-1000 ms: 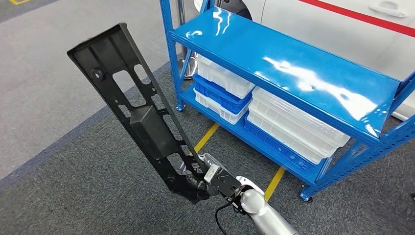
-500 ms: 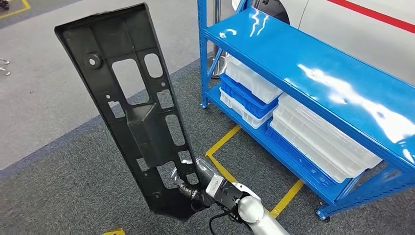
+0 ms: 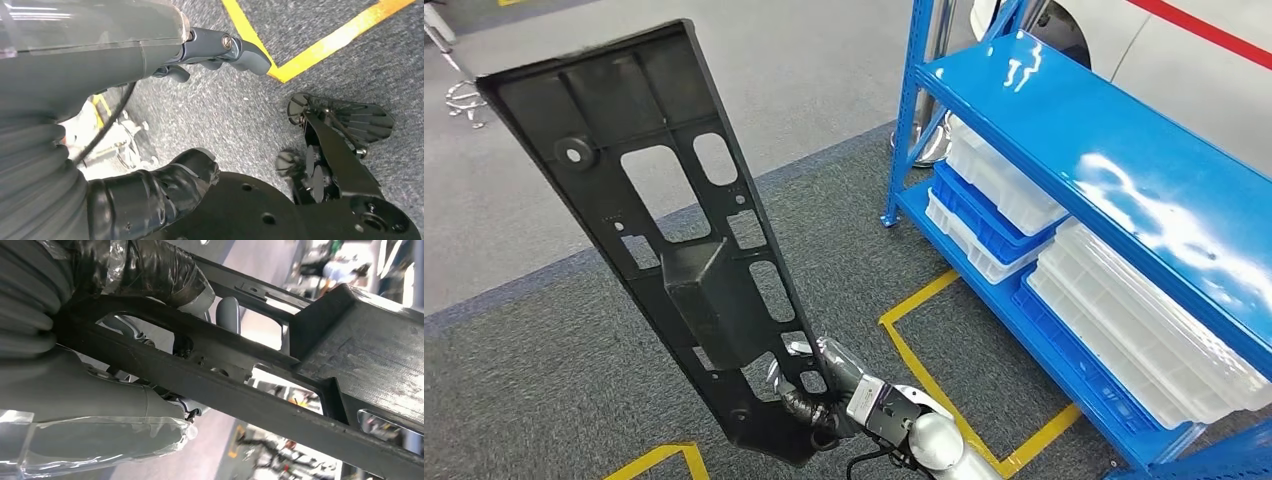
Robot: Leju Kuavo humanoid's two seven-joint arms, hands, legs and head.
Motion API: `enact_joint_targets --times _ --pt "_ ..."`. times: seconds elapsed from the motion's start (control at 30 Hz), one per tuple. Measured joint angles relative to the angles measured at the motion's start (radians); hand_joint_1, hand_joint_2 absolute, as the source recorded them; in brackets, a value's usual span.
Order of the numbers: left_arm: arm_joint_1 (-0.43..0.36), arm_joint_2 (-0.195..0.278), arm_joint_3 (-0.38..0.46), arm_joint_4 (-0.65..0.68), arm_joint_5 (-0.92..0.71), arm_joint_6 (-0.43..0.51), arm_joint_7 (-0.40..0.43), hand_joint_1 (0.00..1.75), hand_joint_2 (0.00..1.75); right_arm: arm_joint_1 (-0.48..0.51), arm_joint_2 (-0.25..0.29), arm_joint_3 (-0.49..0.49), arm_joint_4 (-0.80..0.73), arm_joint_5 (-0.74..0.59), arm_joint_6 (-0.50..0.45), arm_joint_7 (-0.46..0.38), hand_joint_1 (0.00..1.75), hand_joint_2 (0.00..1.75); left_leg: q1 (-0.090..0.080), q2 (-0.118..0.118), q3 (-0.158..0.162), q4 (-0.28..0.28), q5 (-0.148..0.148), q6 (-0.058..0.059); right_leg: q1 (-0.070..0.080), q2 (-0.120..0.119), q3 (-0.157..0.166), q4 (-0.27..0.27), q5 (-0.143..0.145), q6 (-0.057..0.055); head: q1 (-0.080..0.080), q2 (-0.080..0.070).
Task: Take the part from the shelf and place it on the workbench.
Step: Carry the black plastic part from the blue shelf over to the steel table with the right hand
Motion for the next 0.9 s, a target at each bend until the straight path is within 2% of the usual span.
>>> enact_joint_targets --times 0.03,0.07,0.13,0.17,0.2,0.27,0.33,0.37,0.4,0.47,0.5,0.53,0.57,0.6,0.63,0.67,0.73,0.77,0.8,0.83,0.87,0.9 --pt "0.000 -0.001 -0.001 0.000 0.000 0.002 0.000 0.00 1.75 0.000 -0.001 0.003 -0.003 0.000 0.002 -0.001 1.75 1.75 -0.001 -0.010 -0.004 0.003 0.000 -0.005 -0.001 0.015 0.016 -0.037 0.010 -0.002 0.000 0.000" --pt "0.001 -0.002 -0.002 0.000 0.000 0.003 0.000 0.00 1.75 0.000 -0.002 0.005 -0.006 0.000 0.004 -0.002 1.75 1.75 0.000 -0.019 -0.007 0.004 0.001 -0.011 0.000 0.024 0.021 -0.050 0.009 -0.004 0.000 0.000" --pt "0.005 -0.002 -0.003 0.000 -0.001 0.006 0.001 0.00 1.75 0.000 -0.003 0.011 -0.011 0.000 0.009 -0.004 1.75 1.75 0.004 -0.031 -0.013 0.002 0.005 -0.025 0.001 0.007 0.023 -0.055 0.014 -0.014 0.000 0.000" --pt "0.008 -0.002 -0.004 0.000 -0.001 0.007 0.001 0.00 1.75 0.000 -0.003 0.014 -0.014 0.000 0.010 -0.004 1.75 1.75 0.004 -0.018 -0.017 0.008 0.001 -0.030 0.001 -0.003 0.025 -0.059 0.017 -0.020 -0.001 0.000" --pt "0.008 -0.002 -0.004 0.000 -0.001 0.007 0.002 0.00 1.75 0.000 -0.003 0.016 -0.017 0.000 0.011 -0.004 1.75 1.75 0.003 0.004 -0.028 0.029 -0.014 -0.035 -0.001 -0.016 0.028 -0.064 0.020 -0.027 -0.002 0.000" --pt "0.005 -0.004 -0.005 0.000 -0.001 0.007 0.004 0.00 1.75 0.001 -0.004 0.019 -0.021 0.000 0.012 -0.006 1.75 1.75 0.002 0.058 -0.071 0.125 -0.069 -0.043 0.001 -0.041 0.029 -0.068 0.022 -0.036 -0.005 0.000" --pt "0.003 -0.004 -0.005 0.000 -0.002 0.007 0.006 0.00 1.75 0.003 -0.005 0.021 -0.023 -0.001 0.013 -0.007 1.75 1.75 0.005 0.078 -0.124 0.241 -0.121 -0.049 0.005 -0.070 0.028 -0.068 0.020 -0.039 -0.006 0.000" --pt "0.003 -0.005 -0.006 0.000 -0.002 0.007 0.006 0.00 1.75 0.005 -0.006 0.021 -0.023 -0.001 0.013 -0.007 1.75 1.75 0.005 0.081 -0.134 0.267 -0.125 -0.050 0.007 -0.084 0.028 -0.068 0.020 -0.040 -0.006 0.000" --pt "0.003 -0.005 -0.006 0.000 -0.002 0.007 0.006 0.00 1.75 0.006 -0.006 0.022 -0.024 -0.001 0.013 -0.008 1.75 1.75 0.005 0.084 -0.123 0.253 -0.111 -0.048 0.008 -0.097 0.029 -0.068 0.018 -0.040 -0.006 0.000" --pt "0.004 -0.005 -0.006 0.000 -0.002 0.008 0.007 0.00 1.75 0.007 -0.007 0.023 -0.027 -0.001 0.014 -0.008 1.75 1.75 0.002 0.103 -0.055 0.134 -0.051 -0.039 0.011 -0.118 0.032 -0.068 0.016 -0.039 -0.006 0.000" --pt "0.004 -0.004 -0.006 0.000 -0.002 0.008 0.008 0.00 1.75 0.006 -0.007 0.023 -0.030 -0.001 0.014 -0.009 1.75 1.75 -0.004 0.124 -0.019 0.068 -0.029 -0.031 0.014 -0.128 0.034 -0.067 0.014 -0.036 -0.006 0.000" --pt "0.003 -0.004 -0.007 0.000 -0.002 0.008 0.008 0.00 1.75 0.006 -0.008 0.024 -0.033 -0.002 0.015 -0.009 1.75 1.75 -0.010 0.141 0.004 0.023 -0.018 -0.023 0.016 -0.137 0.035 -0.067 0.012 -0.032 -0.006 0.000" --pt "0.003 -0.004 -0.007 0.000 -0.002 0.008 0.008 0.00 1.75 0.006 -0.008 0.024 -0.035 -0.002 0.015 -0.010 1.75 1.75 -0.015 0.151 0.014 0.002 -0.017 -0.017 0.018 -0.147 0.036 -0.067 0.010 -0.028 -0.006 0.000" --pt "0.003 -0.004 -0.007 0.000 -0.002 0.008 0.009 0.00 1.75 0.006 -0.008 0.025 -0.037 -0.003 0.015 -0.010 1.75 1.75 -0.020 0.151 0.014 -0.006 -0.019 -0.012 0.019 -0.157 0.038 -0.069 0.009 -0.023 -0.006 0.000" --pt "0.003 -0.004 -0.007 0.000 -0.002 0.008 0.009 0.00 1.75 0.006 -0.009 0.027 -0.039 -0.003 0.015 -0.010 1.75 1.75 -0.020 0.138 0.014 -0.010 -0.016 -0.007 0.019 -0.167 0.040 -0.070 0.008 -0.018 -0.006 0.000" --pt "0.005 -0.004 -0.007 0.000 -0.002 0.008 0.009 0.00 1.75 0.006 -0.009 0.029 -0.041 -0.003 0.015 -0.010 1.75 1.75 -0.017 0.126 0.016 -0.016 -0.012 -0.003 0.018 -0.164 0.042 -0.067 0.004 -0.012 -0.005 0.000" --pt "0.005 -0.006 -0.008 0.000 -0.002 0.009 0.009 0.00 1.75 0.005 -0.011 0.032 -0.046 -0.004 0.015 -0.011 1.75 1.75 -0.010 0.105 0.021 -0.028 -0.002 0.007 0.015 -0.119 0.024 -0.020 -0.032 -0.003 -0.004 0.000" --pt "0.004 -0.007 -0.008 0.000 -0.002 0.009 0.009 0.00 1.75 0.005 -0.012 0.032 -0.048 -0.005 0.015 -0.012 1.75 1.75 -0.008 0.095 0.021 -0.031 0.001 0.011 0.012 -0.087 0.001 0.032 -0.062 -0.001 -0.004 0.000" --pt "0.003 -0.007 -0.008 0.000 -0.002 0.009 0.009 0.00 1.75 0.006 -0.014 0.033 -0.049 -0.006 0.015 -0.013 1.75 1.75 -0.007 0.085 0.020 -0.031 0.002 0.014 0.011 -0.064 -0.029 0.095 -0.093 0.000 -0.004 0.000" --pt "0.002 -0.007 -0.008 0.000 -0.002 0.009 0.009 0.00 1.75 0.009 -0.017 0.033 -0.049 -0.006 0.015 -0.013 1.75 1.75 -0.007 0.073 0.019 -0.030 0.003 0.016 0.011 -0.054 -0.056 0.151 -0.114 0.001 -0.004 0.000" --pt "0.003 -0.007 -0.009 0.000 -0.002 0.009 0.009 0.00 1.75 0.011 -0.020 0.033 -0.049 -0.006 0.015 -0.013 1.75 1.75 -0.007 0.060 0.018 -0.029 0.003 0.016 0.010 -0.050 -0.074 0.184 -0.117 0.003 -0.004 0.000" --pt "0.003 -0.008 -0.009 0.000 -0.002 0.009 0.009 0.00 1.75 0.012 -0.023 0.033 -0.049 -0.006 0.015 -0.013 1.75 1.75 -0.007 0.045 0.018 -0.026 0.002 0.015 0.008 -0.048 -0.075 0.181 -0.100 0.004 -0.004 0.000"
